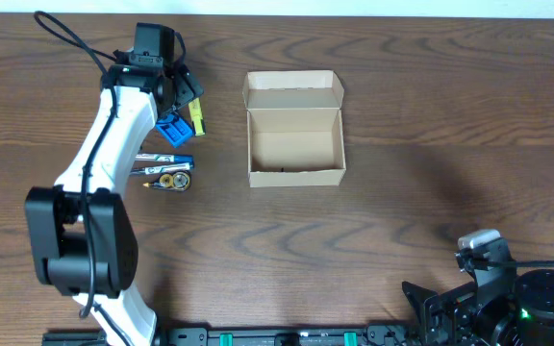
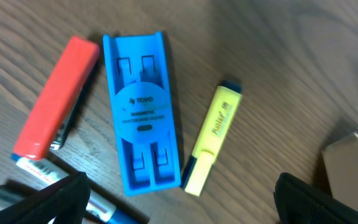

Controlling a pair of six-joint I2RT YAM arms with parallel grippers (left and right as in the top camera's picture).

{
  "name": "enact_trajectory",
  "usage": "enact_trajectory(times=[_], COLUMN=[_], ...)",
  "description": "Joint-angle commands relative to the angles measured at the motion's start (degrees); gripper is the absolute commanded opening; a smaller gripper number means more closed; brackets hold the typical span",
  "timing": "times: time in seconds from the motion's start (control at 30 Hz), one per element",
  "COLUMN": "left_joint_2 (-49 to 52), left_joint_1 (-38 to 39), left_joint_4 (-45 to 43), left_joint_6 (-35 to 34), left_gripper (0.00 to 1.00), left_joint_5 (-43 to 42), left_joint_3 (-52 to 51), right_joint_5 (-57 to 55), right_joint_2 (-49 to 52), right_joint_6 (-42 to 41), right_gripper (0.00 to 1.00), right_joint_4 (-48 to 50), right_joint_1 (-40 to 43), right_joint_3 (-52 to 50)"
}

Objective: Pack container
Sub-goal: 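Reach the left gripper to the blue whiteboard duster and grasp it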

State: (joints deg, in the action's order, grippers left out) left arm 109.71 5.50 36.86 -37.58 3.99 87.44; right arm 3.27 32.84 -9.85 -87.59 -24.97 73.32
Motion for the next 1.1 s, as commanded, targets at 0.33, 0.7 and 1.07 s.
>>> enact_trajectory(times=[0.33, 0.7, 1.07], left_joint_2=[7.74, 12.48, 14.58], left_joint_1=[-3.23, -3.32, -3.37], left_joint_4=[-0.66, -3.34, -4.37], left_joint_6=[-6.16, -6.21, -6.62], left_gripper=[0.95, 0.99, 0.88], left_joint_5=[-3.3, -3.34, -1.46], left_joint_3=[1.05, 1.03, 1.01], right_joint_5=[0.39, 0.39, 0.39], right_joint_2=[-0.07, -0.07, -0.07], right_joint_6=[0.5, 0.5, 0.52], right_gripper=[0.99, 0.99, 0.99], right_joint_4=[-0.09, -0.09, -0.09], right_joint_1=[0.2, 0.2, 0.2], right_joint_3=[0.11, 0.11, 0.11])
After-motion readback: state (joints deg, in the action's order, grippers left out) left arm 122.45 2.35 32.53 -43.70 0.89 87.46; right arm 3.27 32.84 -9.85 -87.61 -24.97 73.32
